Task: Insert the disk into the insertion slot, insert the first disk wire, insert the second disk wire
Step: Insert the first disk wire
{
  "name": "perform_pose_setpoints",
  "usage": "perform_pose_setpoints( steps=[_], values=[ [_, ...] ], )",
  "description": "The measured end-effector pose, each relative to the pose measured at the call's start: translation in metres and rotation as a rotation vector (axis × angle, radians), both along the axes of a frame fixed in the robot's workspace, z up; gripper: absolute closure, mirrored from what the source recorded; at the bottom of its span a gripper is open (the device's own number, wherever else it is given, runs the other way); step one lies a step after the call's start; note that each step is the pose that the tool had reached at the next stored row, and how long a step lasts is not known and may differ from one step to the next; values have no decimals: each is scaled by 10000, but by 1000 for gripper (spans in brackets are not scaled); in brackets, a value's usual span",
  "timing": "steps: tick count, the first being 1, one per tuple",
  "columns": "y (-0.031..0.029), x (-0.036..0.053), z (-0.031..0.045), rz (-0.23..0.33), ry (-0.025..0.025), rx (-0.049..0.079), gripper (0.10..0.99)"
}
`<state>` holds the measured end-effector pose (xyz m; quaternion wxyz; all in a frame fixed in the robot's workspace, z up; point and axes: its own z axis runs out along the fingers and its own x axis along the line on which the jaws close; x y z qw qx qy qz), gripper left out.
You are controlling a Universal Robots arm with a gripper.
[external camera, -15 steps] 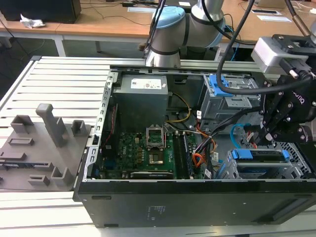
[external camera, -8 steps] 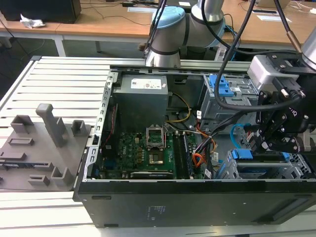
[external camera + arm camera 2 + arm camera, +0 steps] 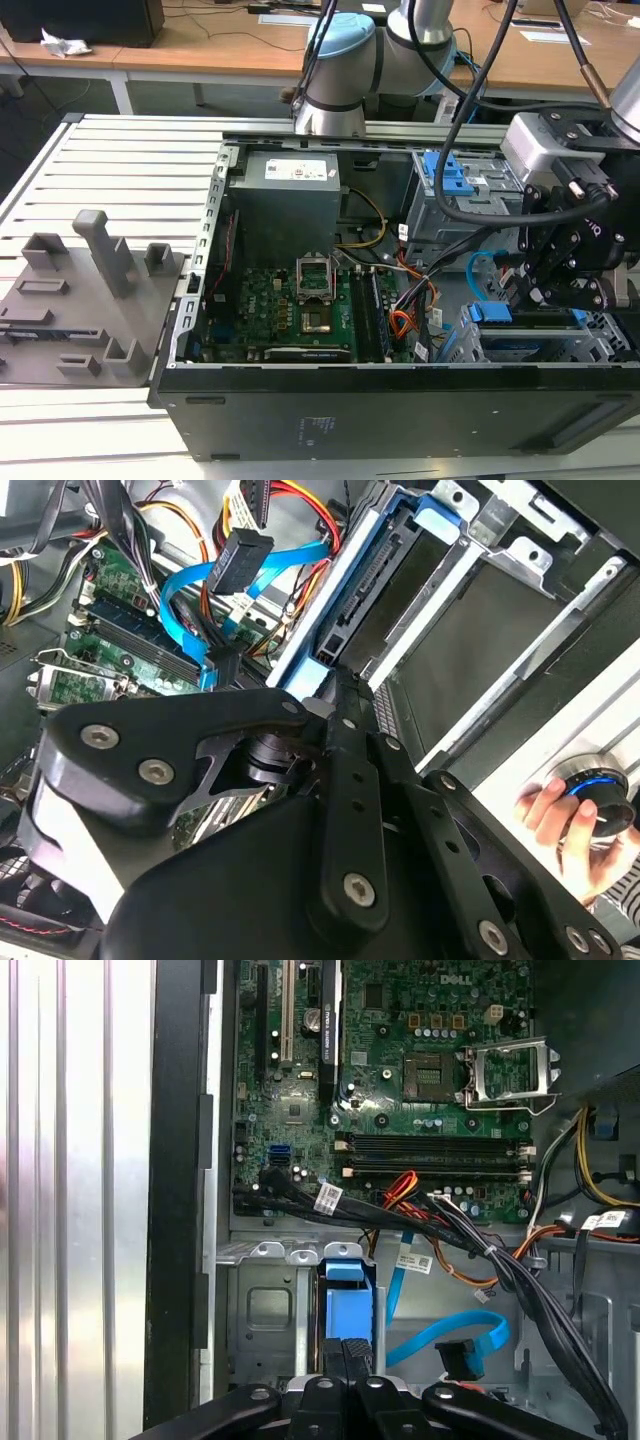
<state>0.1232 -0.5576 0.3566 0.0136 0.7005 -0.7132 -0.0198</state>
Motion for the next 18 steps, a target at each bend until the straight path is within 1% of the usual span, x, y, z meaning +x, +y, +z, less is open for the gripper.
perform_pose_setpoints(
  steps=[2, 3, 4, 6, 8, 9, 10, 12, 16, 18],
  values=[
    [0, 8, -2, 3, 0, 3, 980],
    [0, 40, -2, 0, 0, 3, 980],
    [0, 139, -1, 0, 2, 2, 980],
    [0, 208, -1, 0, 4, 1, 980],
    [1, 310, -1, 0, 6, 0, 980],
    [3, 404, -1, 0, 9, -2, 980],
    [10, 472, 1, 1, 15, -9, 980],
    [14, 475, 65, -1, 15, -32, 980],
    [19, 476, 251, 0, 15, -72, 980],
    [18, 476, 270, 0, 15, -72, 980]
  ],
)
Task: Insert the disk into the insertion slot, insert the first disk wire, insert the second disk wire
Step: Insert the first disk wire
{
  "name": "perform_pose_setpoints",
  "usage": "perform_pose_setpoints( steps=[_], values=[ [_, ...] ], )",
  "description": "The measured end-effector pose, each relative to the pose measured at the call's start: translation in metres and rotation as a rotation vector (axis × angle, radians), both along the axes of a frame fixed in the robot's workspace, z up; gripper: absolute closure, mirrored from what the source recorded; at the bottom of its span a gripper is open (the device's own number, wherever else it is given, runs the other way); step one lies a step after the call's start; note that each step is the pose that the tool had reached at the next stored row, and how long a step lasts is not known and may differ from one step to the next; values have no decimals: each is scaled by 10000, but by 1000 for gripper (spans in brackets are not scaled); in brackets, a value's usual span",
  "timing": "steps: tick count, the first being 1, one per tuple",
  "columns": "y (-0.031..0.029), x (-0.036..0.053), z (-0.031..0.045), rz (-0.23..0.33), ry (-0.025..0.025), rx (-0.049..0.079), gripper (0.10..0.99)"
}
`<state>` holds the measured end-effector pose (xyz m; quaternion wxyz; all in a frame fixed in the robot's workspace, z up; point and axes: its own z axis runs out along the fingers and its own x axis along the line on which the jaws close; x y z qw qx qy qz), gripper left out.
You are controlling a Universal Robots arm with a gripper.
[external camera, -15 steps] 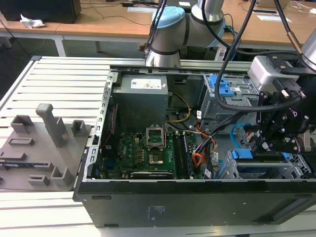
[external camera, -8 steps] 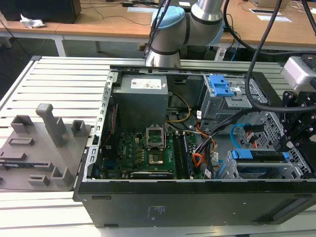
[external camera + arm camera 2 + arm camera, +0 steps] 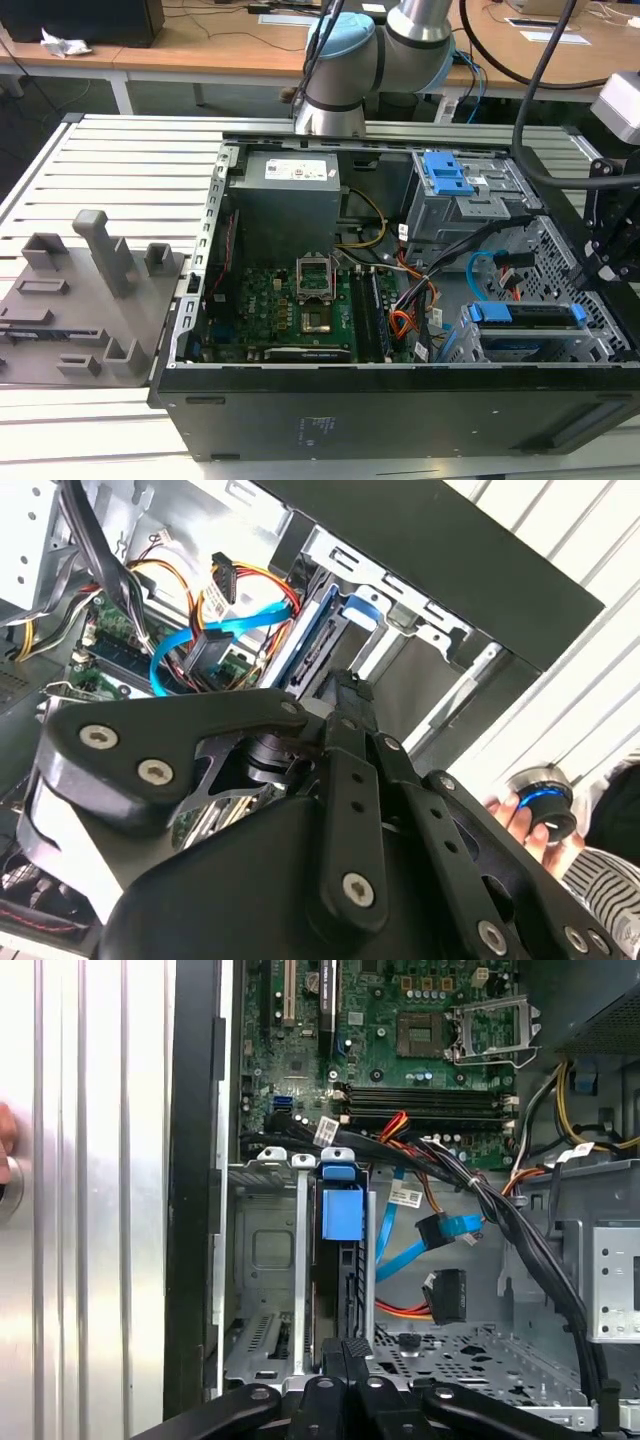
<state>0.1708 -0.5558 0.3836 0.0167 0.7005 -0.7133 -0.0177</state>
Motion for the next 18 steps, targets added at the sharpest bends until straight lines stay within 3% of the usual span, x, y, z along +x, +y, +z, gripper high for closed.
perform_pose_setpoints(
  steps=[12, 15, 18],
  values=[
    [0, 0, 19, 0, 0, -1, 973],
    [0, 0, 20, 0, 0, -2, 792],
    [0, 0, 21, 0, 0, -1, 729]
  ],
)
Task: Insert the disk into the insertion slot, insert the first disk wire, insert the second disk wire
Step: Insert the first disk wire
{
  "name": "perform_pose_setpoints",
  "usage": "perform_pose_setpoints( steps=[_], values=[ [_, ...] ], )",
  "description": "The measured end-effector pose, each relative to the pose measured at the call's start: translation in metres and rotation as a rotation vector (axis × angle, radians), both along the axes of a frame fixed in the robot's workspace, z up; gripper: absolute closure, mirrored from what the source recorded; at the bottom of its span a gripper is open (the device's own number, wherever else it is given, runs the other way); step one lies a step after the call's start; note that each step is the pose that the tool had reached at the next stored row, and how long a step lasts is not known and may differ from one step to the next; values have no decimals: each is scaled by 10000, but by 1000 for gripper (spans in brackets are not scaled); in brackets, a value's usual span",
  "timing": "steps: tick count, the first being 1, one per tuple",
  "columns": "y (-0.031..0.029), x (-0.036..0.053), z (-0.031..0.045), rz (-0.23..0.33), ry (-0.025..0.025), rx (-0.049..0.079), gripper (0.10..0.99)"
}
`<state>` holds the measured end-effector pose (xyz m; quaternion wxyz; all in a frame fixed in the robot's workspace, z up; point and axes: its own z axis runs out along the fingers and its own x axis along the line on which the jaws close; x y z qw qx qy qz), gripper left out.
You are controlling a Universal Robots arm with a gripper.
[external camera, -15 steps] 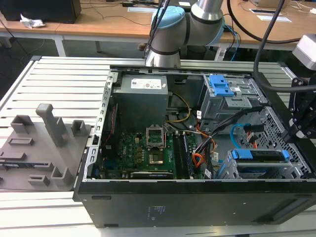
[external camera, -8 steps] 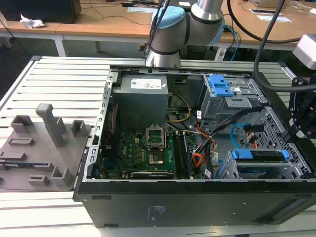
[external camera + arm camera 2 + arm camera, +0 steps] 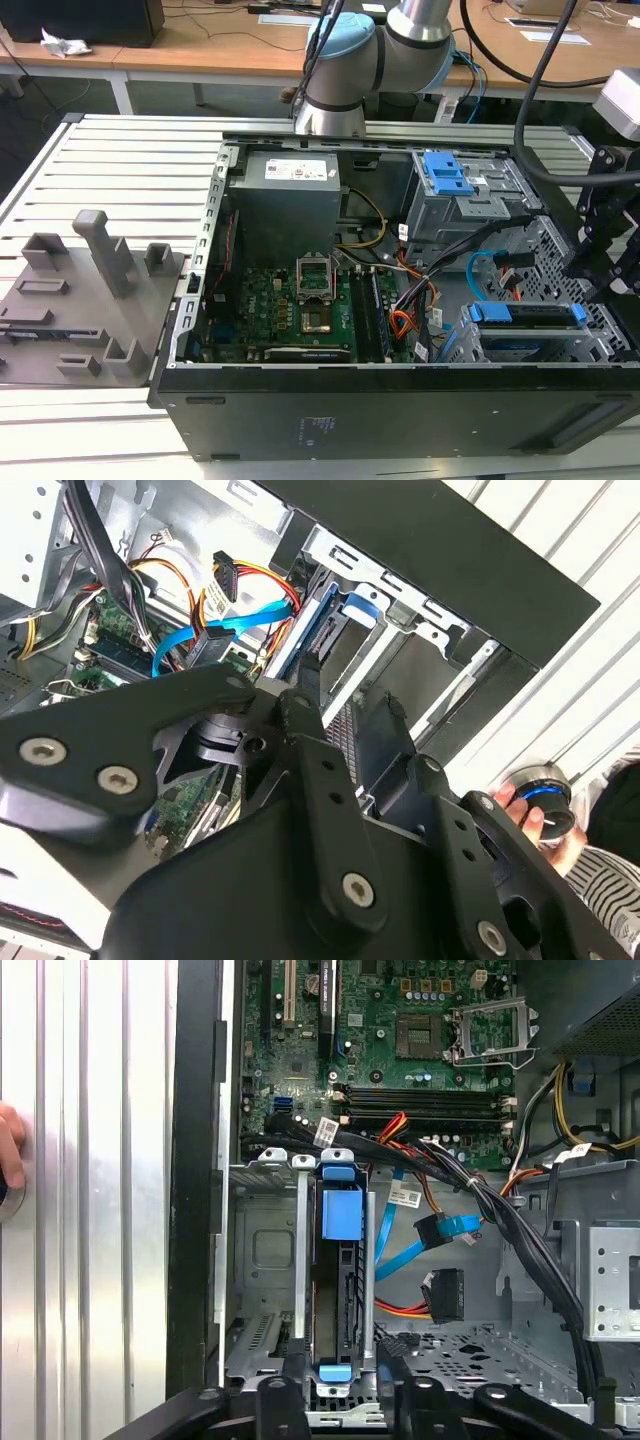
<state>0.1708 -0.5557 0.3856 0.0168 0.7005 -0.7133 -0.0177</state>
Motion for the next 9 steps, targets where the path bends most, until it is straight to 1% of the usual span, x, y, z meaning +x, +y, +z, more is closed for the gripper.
perform_pose_setpoints(
  steps=[1, 2, 4, 6, 9],
  values=[
    [0, 0, 0, 0, 0, 0, 667],
    [0, 0, 0, 0, 0, 1, 667],
    [33, 0, 1, 1, -1, -7, 667],
    [157, 1, 1, 1, 0, -40, 667],
    [287, -2, -1, 0, 0, -42, 667]
  ],
)
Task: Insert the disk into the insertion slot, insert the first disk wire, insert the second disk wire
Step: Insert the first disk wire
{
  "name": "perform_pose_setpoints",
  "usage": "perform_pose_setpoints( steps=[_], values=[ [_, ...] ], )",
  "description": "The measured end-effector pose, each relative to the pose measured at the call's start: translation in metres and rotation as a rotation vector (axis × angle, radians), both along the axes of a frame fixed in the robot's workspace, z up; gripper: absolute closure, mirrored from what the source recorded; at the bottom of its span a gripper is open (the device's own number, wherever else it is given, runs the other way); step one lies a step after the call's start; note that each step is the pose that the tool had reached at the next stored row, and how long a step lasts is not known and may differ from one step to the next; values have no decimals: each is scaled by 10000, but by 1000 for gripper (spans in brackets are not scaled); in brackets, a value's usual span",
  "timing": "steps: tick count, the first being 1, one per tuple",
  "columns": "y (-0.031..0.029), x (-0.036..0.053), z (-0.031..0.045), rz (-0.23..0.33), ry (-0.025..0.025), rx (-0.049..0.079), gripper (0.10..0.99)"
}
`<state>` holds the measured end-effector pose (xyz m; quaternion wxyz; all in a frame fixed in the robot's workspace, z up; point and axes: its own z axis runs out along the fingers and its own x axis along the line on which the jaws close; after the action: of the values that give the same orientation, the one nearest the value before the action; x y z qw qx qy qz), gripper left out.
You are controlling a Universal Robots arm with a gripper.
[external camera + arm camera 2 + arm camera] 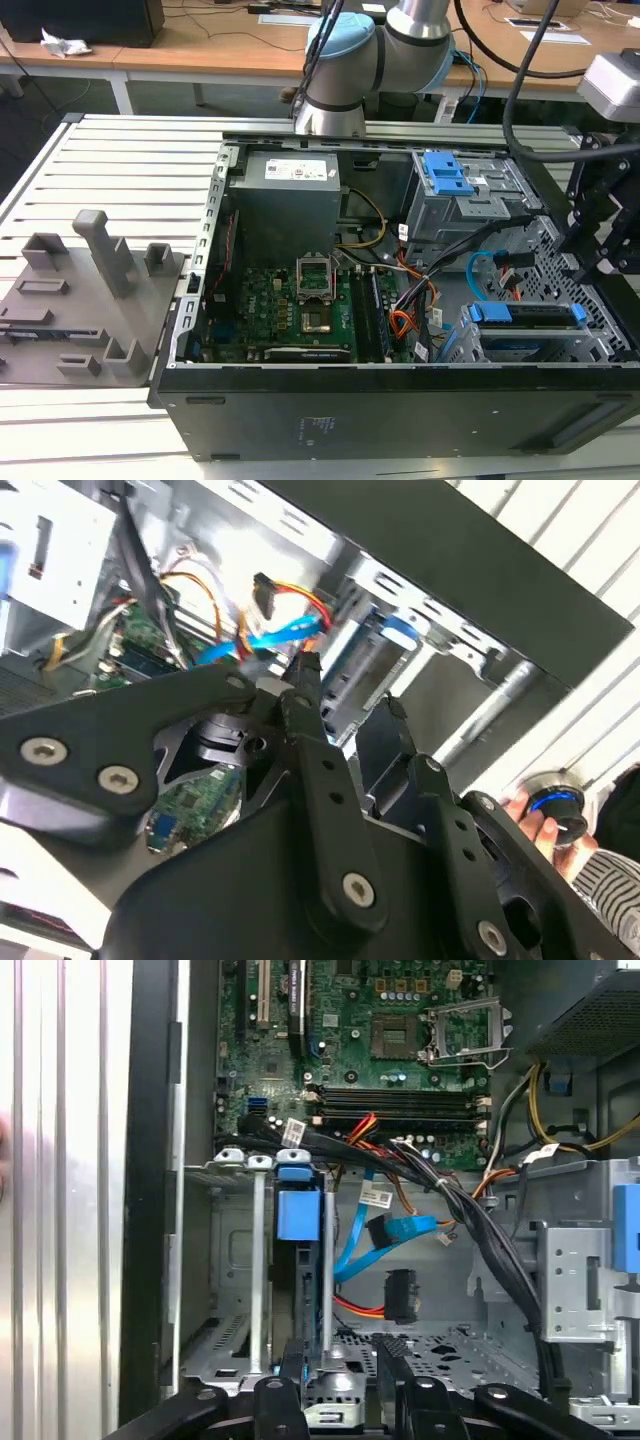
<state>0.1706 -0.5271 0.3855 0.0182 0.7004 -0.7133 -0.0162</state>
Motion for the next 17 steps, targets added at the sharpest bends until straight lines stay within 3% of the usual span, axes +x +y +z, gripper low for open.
perform_pose_setpoints(
  steps=[1, 4, 7, 9, 11, 13, 17],
  values=[
    [58, -13, -13, 0, 0, -3, 667],
    [131, -102, -80, 0, 0, -58, 667],
    [271, -157, -148, -1, 0, -75, 667],
    [314, -188, -185, -1, 0, -138, 667],
    [320, -221, -211, 0, 0, -253, 667],
    [320, -244, -228, -1, 0, -521, 667],
    [320, -246, -299, 0, 0, -584, 667]
  ],
)
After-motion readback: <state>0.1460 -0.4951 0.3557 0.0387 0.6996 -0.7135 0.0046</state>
